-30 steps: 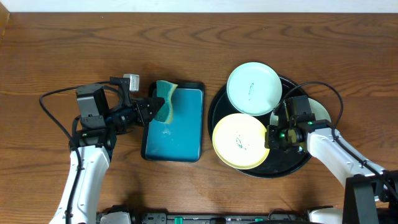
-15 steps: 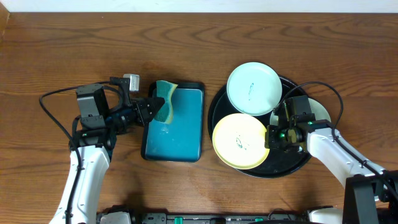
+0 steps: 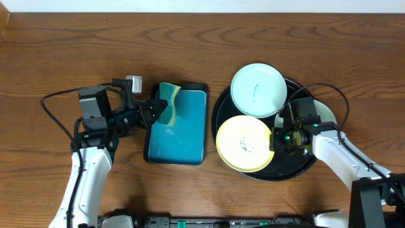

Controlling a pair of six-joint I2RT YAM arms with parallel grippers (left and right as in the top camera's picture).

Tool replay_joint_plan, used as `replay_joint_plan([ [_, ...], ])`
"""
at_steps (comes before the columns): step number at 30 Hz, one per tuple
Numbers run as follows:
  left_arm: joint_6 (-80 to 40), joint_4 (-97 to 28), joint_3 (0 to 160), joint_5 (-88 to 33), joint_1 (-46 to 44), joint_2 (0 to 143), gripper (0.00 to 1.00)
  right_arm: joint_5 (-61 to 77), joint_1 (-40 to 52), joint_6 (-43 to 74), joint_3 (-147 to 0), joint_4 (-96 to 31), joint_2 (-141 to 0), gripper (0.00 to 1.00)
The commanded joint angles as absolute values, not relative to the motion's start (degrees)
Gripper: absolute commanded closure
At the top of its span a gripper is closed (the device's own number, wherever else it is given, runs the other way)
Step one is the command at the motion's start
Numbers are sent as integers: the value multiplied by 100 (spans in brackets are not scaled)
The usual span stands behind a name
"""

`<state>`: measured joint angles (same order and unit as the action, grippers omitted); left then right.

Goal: Clean dirty plates on tray and stack at the side

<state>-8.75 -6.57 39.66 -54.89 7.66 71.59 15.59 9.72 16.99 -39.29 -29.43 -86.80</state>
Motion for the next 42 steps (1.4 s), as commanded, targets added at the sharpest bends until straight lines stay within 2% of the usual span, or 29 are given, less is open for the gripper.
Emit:
replay_joint_plan([
  [1, -1251, -893, 3922, -4560, 617, 7402, 93, 1354, 985, 1776, -3994, -2954, -8718, 99],
  [14, -1297, -1194, 3955, -458, -1503, 7898, 93, 1354, 985, 1776, -3994, -2956, -8718, 99],
  [21, -1455, -1262, 4005, 1135, -2482, 7900, 93, 1354, 985, 1776, -3994, -2956, -8718, 99],
  [31, -1946, -1258, 4003, 1173, -2993, 8138, 93, 1354, 985, 1776, -3994, -2965, -8718, 99],
  [37, -2049, -762, 4003, -47, -3282, 8565, 93, 1354, 985, 1776, -3994, -2974, -8718, 99],
  [42, -2049, -355, 4005, -91, -3385, 8558, 93, 1354, 985, 1776, -3994, -2974, -8718, 99],
])
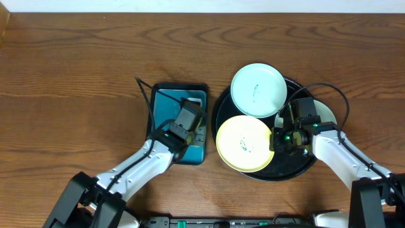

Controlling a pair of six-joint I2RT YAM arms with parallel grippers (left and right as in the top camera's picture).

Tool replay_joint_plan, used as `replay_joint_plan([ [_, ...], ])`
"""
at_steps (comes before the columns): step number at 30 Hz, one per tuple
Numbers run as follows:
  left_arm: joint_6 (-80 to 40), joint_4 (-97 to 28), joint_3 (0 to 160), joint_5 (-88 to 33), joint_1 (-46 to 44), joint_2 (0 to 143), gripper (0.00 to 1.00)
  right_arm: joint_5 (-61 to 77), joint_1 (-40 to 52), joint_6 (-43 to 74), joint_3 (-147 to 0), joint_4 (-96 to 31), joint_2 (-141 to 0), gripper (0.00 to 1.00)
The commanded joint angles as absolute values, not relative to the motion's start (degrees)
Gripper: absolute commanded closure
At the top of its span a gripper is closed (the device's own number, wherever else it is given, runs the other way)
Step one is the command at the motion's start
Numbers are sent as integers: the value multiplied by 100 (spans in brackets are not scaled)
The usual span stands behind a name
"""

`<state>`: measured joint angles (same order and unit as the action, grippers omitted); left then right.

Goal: Clean dirty plates on tray and stack at the side

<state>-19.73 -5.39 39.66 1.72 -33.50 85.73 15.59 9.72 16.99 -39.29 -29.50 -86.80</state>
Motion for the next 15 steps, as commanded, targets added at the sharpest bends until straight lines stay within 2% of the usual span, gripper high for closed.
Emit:
replay_joint_plan([
  [1, -2049, -311, 4005, -89, -3385, 8558, 93, 1354, 985, 1776, -3994, -2974, -8718, 99],
  [15, -2045, -244, 4064, -43, -3345, 8331, 93, 1354, 985, 1774, -3994, -2974, -8718, 99],
])
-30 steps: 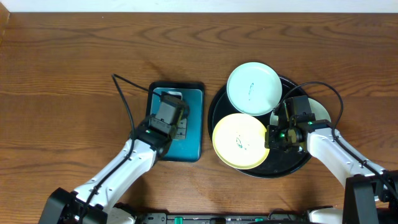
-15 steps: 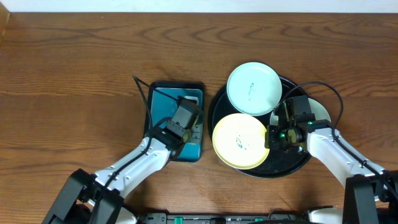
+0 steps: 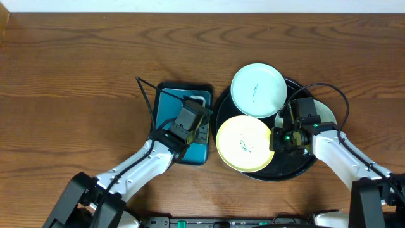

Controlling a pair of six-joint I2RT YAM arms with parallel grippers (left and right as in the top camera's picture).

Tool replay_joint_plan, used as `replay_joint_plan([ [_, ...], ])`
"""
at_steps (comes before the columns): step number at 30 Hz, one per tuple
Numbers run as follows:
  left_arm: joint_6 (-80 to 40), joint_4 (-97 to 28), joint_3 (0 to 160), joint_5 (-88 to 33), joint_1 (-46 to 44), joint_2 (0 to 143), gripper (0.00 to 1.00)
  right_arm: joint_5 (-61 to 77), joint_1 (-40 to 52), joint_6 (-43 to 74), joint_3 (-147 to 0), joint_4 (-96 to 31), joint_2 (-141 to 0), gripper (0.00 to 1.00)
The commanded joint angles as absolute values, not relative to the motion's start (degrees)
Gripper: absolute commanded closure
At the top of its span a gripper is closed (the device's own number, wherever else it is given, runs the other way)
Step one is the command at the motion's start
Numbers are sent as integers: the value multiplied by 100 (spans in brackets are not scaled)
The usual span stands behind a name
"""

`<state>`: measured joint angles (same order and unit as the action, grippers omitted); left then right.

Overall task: Clean dirty plates on tray and stack at the side
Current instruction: 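Scrub the yellow plate with the sponge held in the left gripper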

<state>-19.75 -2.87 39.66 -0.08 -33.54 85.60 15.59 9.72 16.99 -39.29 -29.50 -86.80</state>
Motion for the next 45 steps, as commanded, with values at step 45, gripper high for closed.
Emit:
replay_joint_plan([
  [45, -2563, -521, 5623, -913, -5470, 10274, 93, 1356, 985, 1776, -3994, -2978, -8718, 99],
])
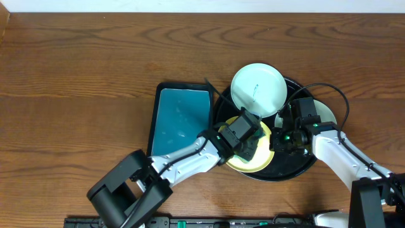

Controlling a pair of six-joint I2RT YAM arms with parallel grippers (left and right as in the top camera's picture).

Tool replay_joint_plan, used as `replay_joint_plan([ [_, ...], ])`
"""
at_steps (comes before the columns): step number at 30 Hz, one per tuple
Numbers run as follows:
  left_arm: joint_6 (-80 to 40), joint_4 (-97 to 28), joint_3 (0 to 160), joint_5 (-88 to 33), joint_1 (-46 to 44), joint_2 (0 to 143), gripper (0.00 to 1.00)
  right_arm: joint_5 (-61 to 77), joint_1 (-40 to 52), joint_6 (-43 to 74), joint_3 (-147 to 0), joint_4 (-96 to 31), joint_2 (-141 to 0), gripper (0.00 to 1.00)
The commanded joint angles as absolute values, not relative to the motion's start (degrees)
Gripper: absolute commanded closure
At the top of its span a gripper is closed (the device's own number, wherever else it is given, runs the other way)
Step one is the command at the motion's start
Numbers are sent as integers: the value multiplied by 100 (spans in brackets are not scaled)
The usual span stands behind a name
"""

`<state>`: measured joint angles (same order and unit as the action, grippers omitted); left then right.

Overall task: Clean dirty plates on tray and stack at the side
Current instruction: 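Scrub the yellow plate with the sponge held in the left gripper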

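A yellow plate (250, 166) lies at the front left of the round black tray (297, 168). My left gripper (250, 142) reaches across over this plate, shut on a dark green sponge (256, 151) that rests on the plate's face. My right gripper (276, 139) sits at the plate's right rim and looks shut on it. A pale mint plate (257, 88) with a small dark mark lies at the back of the tray. Part of a third pale plate (326, 114) shows behind my right arm.
A teal rectangular tray (180, 120) with a black rim stands left of the round tray, wet-looking and with nothing in it. The left arm's cable (212, 92) arcs over the gap between the two trays. Bare wooden tabletop surrounds both.
My left gripper was over the right side of the teal tray and is now over the yellow plate with the sponge. The teal tray is uncovered. The right arm has not moved.
My left gripper first held the sponge at the teal tray's back left corner. Then the arm lay across that tray, the sponge under it, and the tray shifted slightly. Now the sponge is on the yellow plate, which my right gripper has held by the rim throughout.
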<state>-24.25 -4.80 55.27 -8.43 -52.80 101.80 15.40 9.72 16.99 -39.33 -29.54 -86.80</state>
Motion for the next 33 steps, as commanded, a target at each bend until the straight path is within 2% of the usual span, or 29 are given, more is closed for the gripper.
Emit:
replay_joint_plan([
  [1, -2561, -554, 5623, -926, -5524, 10274, 93, 1356, 985, 1776, -3994, -2978, -8718, 99],
  [4, -2563, -858, 5623, -851, -5623, 10274, 93, 1356, 985, 1776, -3994, -2982, -8718, 99],
  [7, -2558, -1334, 5623, 45, -5596, 10274, 92, 1356, 985, 1776, -3994, -2998, -8718, 99],
  [12, -2536, -1339, 5623, 1194, -5424, 10272, 92, 1356, 985, 1776, -3994, -3015, -8718, 99],
  [15, -2539, -1181, 5623, 1492, -5258, 10272, 92, 1356, 987, 1776, -3994, -3035, -8718, 99],
  [23, -2842, -978, 5623, 1369, -4930, 10272, 92, 1354, 985, 1776, -3994, -3041, -8718, 99],
  [29, -2963, -956, 5623, -263, -5061, 10274, 92, 1356, 985, 1776, -3994, -3041, -8718, 99],
  [33, -2969, -956, 5623, -799, -5262, 10274, 92, 1356, 985, 1776, -3994, -3041, -8718, 99],
])
